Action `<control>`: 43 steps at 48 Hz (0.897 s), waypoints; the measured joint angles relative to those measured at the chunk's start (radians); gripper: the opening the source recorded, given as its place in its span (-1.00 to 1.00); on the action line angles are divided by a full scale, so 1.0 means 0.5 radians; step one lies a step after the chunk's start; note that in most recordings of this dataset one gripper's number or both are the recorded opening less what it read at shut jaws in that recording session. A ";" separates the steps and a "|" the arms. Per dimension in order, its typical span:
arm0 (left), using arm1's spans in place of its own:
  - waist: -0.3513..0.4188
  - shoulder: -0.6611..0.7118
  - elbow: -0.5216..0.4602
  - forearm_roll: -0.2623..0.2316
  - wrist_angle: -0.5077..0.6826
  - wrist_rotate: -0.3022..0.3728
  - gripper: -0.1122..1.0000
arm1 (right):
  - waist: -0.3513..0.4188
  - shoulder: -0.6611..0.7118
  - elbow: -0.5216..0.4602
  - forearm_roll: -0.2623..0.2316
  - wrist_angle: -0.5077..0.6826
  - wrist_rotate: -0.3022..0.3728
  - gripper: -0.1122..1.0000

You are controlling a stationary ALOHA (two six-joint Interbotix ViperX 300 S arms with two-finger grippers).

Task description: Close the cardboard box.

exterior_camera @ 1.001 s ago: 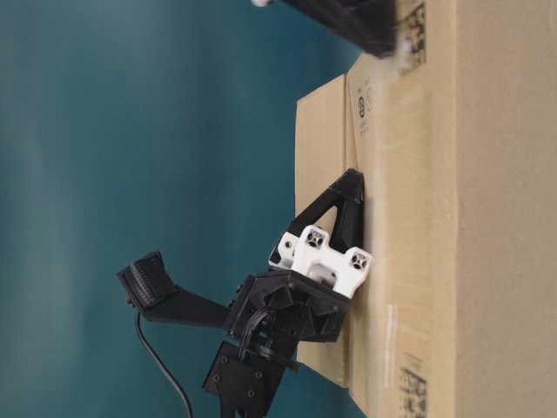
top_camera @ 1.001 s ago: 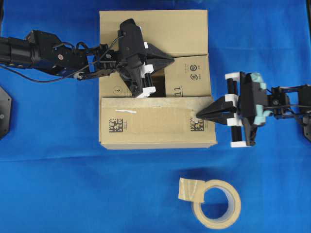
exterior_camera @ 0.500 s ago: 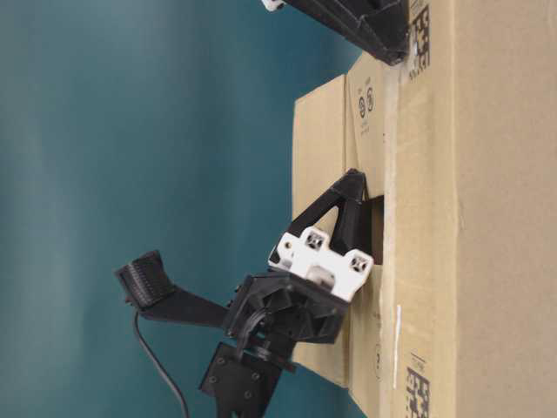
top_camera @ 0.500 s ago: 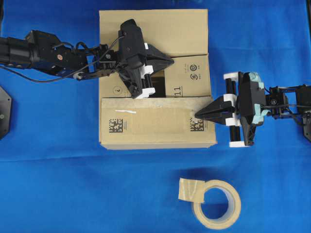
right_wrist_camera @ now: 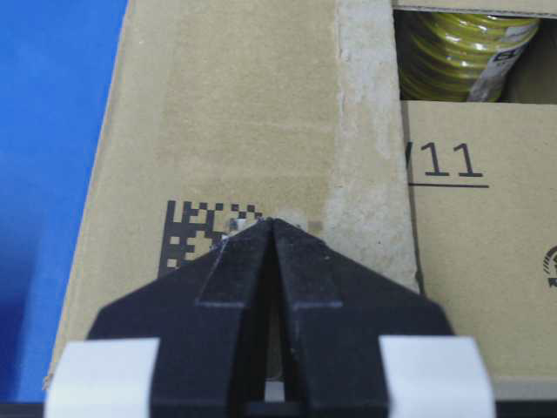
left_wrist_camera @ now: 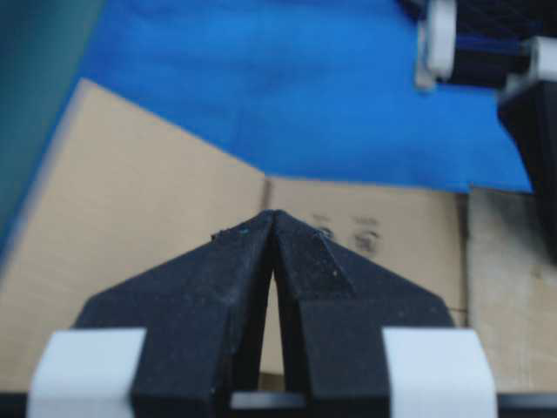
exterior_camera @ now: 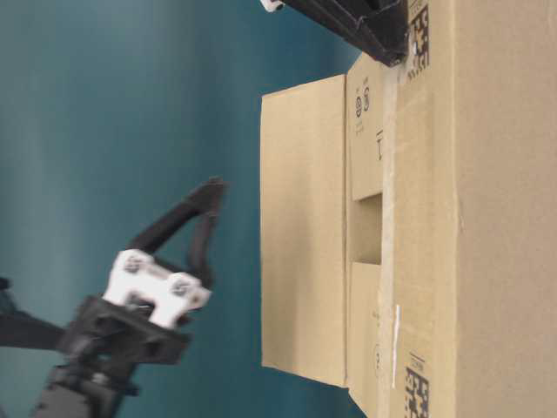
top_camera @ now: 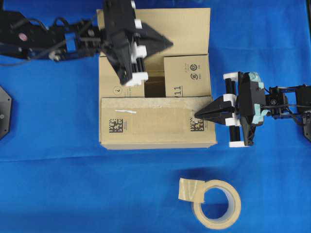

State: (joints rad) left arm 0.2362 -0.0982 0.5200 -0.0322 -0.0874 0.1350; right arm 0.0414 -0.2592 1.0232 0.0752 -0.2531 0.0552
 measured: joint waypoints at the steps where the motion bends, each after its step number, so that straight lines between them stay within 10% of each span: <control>1: 0.015 -0.012 -0.018 0.000 0.028 0.018 -0.79 | 0.000 0.000 0.000 -0.003 -0.003 0.000 -0.79; 23: 0.472 0.160 -0.445 0.000 0.727 0.129 -0.79 | -0.003 0.003 0.000 -0.003 -0.012 0.000 -0.79; 43: 0.512 0.383 -0.479 0.000 0.804 0.132 -0.79 | 0.000 0.003 0.000 0.000 -0.015 -0.003 -0.79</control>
State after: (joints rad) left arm 0.4924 0.0936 0.2807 -0.0322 0.3145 0.2010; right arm 0.0414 -0.2577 1.0232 0.0752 -0.2608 0.0537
